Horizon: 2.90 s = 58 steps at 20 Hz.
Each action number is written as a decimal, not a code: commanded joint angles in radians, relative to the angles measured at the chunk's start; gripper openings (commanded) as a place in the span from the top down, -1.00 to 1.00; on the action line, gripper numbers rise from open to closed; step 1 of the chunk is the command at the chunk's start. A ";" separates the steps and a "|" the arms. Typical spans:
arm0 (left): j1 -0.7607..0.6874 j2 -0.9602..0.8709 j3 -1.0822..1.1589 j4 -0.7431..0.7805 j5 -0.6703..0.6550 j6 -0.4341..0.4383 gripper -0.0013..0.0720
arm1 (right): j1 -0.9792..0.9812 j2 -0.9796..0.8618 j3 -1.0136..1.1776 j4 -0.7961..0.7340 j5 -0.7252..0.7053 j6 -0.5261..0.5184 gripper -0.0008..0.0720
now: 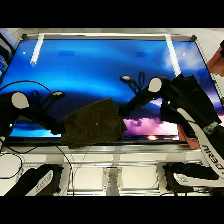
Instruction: Fold the clothes and pants, and hang the long-sleeved shirts on hangers.
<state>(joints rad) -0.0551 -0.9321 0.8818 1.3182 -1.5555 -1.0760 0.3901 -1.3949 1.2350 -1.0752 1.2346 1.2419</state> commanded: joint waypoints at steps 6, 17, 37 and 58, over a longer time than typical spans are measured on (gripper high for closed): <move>0.001 -0.003 0.000 0.069 0.264 -0.204 -0.94 | -0.321 -0.314 0.116 0.423 0.214 -0.135 -0.87; 0.001 -0.078 -0.072 0.069 0.264 -0.196 -0.94 | -0.167 -0.449 0.153 0.254 0.065 -0.161 -0.87; 0.001 -0.083 -0.088 0.069 0.303 -0.180 -0.94 | 0.022 -0.513 0.153 0.296 0.029 -0.189 -0.79; 0.001 -0.083 -0.088 0.069 0.303 -0.181 -0.93 | -0.172 -0.343 0.586 0.138 0.096 0.103 0.92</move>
<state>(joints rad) -0.0551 -1.0145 0.7944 1.3872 -1.2530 -1.2564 0.3218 -1.8015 1.6840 -0.7860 1.2716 1.2247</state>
